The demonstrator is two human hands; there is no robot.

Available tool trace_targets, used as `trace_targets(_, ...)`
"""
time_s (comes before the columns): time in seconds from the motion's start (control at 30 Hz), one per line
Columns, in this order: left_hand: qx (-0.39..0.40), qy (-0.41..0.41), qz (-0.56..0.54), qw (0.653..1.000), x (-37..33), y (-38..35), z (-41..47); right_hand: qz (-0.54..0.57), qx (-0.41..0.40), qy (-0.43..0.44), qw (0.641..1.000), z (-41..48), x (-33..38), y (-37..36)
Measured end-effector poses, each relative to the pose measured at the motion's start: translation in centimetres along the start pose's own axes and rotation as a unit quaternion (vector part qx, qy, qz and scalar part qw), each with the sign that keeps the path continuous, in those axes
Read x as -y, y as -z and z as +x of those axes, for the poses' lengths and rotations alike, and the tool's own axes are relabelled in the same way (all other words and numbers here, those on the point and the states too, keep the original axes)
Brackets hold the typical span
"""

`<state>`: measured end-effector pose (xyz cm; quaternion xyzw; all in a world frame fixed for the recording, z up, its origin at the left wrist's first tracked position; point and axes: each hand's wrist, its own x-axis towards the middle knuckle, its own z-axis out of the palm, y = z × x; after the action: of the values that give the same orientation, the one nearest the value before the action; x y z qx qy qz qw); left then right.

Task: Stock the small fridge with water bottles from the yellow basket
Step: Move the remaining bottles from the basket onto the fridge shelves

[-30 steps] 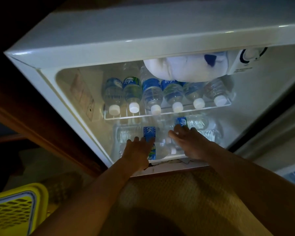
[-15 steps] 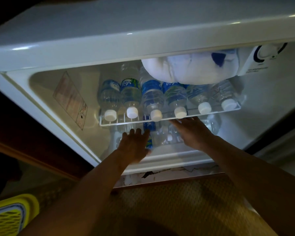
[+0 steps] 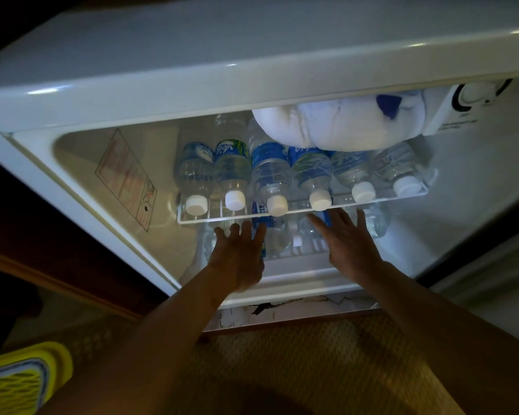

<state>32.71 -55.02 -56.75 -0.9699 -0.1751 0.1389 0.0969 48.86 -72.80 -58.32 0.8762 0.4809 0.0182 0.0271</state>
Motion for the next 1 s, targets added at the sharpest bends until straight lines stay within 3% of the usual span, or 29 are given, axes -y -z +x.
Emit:
trace_targets(0.33,-0.045,0.02,-0.054,0.997,-1.3,-0.9,-2.3,-0.003,-0.041,-0.013,0.999,-3.0,0.7,-1.0)
trace_targets(1.0,-0.051,0.017,-0.106,0.993,-1.8,0.3,-3.8,0.03,-0.008,-0.049,0.998,-4.3,1.1,1.1)
